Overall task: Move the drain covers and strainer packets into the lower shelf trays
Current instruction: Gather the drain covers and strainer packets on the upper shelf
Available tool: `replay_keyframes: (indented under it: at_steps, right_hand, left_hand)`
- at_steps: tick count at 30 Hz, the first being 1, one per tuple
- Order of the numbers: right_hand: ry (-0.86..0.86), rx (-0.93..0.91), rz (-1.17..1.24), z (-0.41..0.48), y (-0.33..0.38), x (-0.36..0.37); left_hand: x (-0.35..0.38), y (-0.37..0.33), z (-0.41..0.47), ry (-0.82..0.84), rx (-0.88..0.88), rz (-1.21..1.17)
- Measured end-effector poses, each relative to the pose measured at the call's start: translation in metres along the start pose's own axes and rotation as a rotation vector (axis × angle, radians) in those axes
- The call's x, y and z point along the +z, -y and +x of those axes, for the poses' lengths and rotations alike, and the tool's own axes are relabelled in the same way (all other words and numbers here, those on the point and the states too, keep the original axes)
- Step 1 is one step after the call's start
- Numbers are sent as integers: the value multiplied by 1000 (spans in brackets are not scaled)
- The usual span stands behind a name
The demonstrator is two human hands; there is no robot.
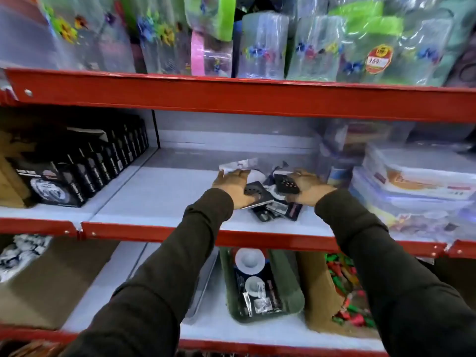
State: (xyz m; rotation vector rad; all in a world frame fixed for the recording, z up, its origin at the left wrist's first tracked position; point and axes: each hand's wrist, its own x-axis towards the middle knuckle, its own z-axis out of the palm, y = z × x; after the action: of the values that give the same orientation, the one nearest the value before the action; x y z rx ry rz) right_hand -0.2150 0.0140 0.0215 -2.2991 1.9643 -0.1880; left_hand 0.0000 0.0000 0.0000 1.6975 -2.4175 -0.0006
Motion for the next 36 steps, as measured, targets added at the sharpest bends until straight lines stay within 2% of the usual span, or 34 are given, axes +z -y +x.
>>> replay_keyframes:
  at_steps: [3,6,12,17,23,29,33,36]
  right_hand:
    - [126,0,63,32,-15,0]
    - [232,74,100,59,-31,5]
    - [291,26,70,78,-39,2]
    - [306,53,169,88,-36,-11]
    - [215,-15,248,75,33,-26]
    - [168,-78,283,78,108,-4]
    - [201,-132,308,86,145,19]
    - [216,-131,312,93,167,36]
  left_hand:
    - [8,1,26,168,-36,-27]
    - [11,2,38,325,-103,-102]
    - [5,11,44,272,-49,-125]
    - [-8,45,37,248,-61,-214]
    - [-21,136,7,419,-174,-150]
    - [-19,201,-18,508,-181,-157]
    - [-11,224,-27,464,-151,-284]
    - [-7,247,-36,303,-152,-346]
